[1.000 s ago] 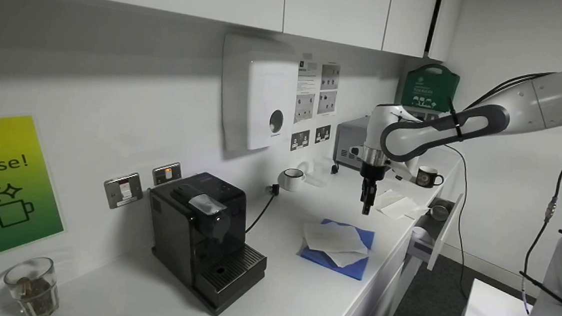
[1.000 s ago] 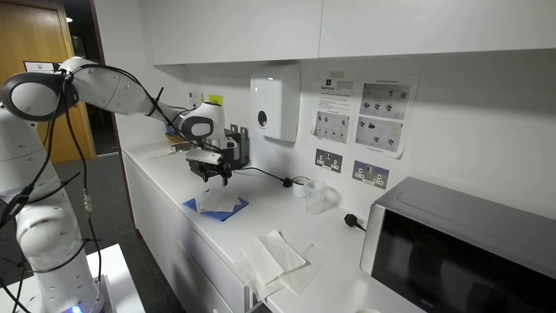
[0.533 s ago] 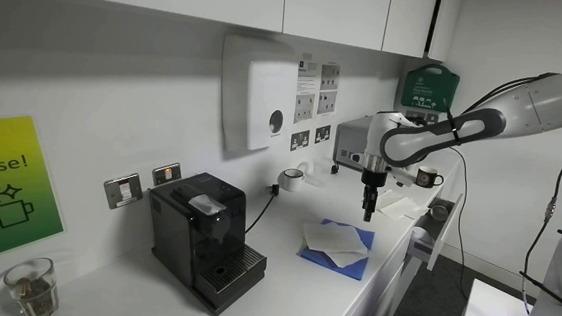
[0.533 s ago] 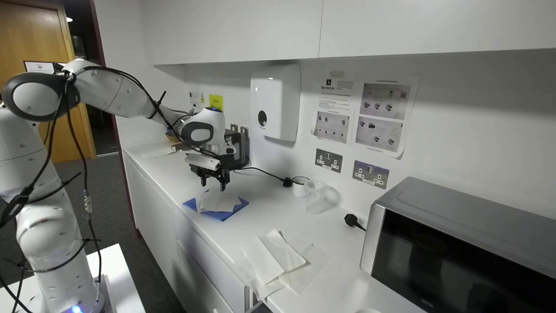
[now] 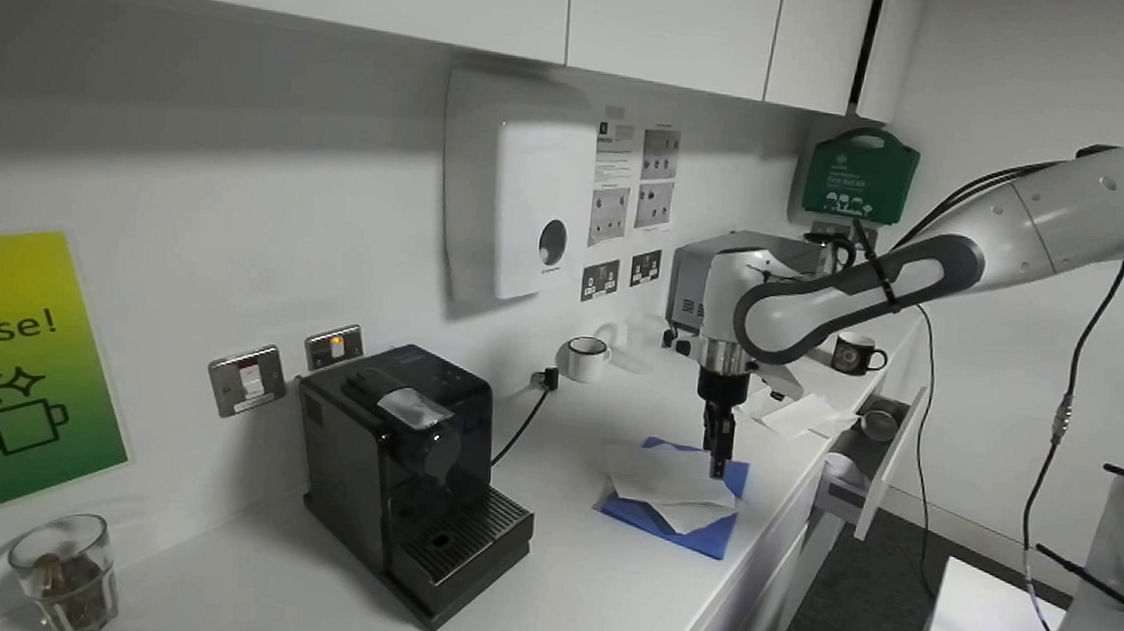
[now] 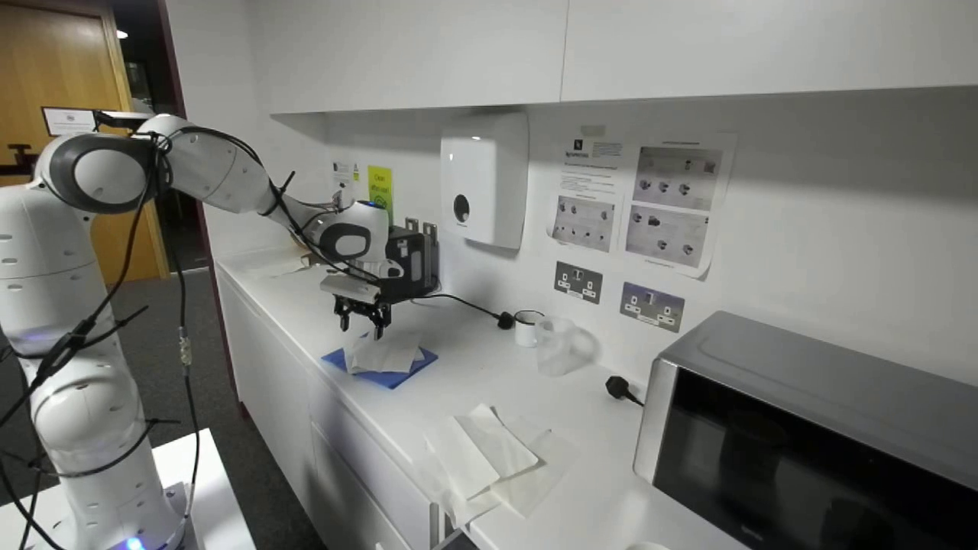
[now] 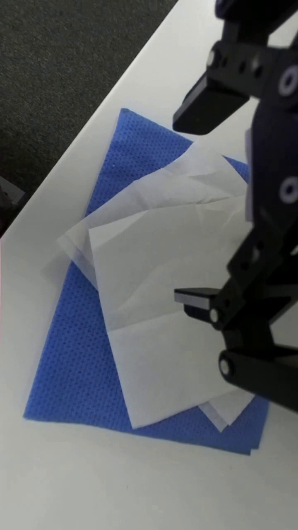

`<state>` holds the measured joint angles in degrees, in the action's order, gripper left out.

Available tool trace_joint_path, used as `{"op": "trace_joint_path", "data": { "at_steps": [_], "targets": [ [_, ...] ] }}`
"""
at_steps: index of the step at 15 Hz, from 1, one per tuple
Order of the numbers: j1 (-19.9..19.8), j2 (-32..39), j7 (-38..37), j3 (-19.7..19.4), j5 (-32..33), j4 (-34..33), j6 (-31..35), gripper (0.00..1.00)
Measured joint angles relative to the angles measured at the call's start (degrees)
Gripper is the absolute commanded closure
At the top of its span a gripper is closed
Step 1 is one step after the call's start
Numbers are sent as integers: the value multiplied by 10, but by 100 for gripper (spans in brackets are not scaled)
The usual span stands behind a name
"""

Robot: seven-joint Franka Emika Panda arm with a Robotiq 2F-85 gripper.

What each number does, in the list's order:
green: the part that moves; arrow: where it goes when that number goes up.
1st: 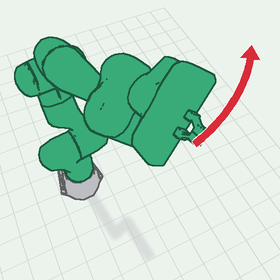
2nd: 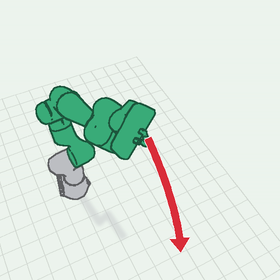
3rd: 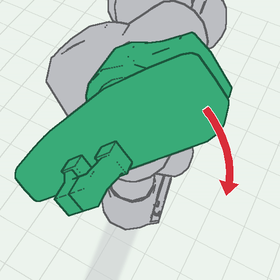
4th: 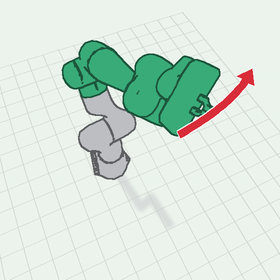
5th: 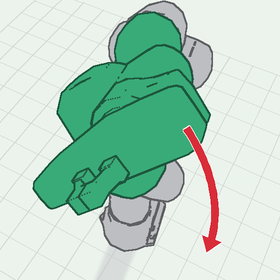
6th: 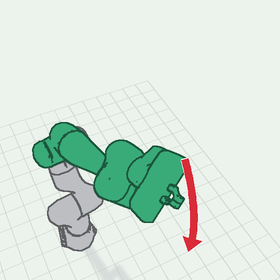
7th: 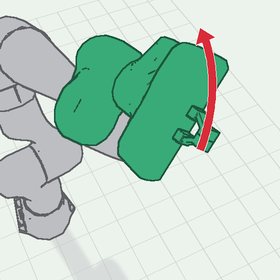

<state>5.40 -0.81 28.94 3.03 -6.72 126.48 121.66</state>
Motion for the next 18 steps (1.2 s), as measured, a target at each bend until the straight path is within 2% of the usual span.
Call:
{"op": "trace_joint_path", "data": {
  "at_steps": [3,7,13,18],
  "targets": [
    [8,21,-5,20,8,-5,0,0],
    [14,34,-18,35,52,-4,0,0],
    [14,43,-23,34,119,-2,-3,0],
    [14,47,-23,34,122,6,-2,0]
  ]
}}
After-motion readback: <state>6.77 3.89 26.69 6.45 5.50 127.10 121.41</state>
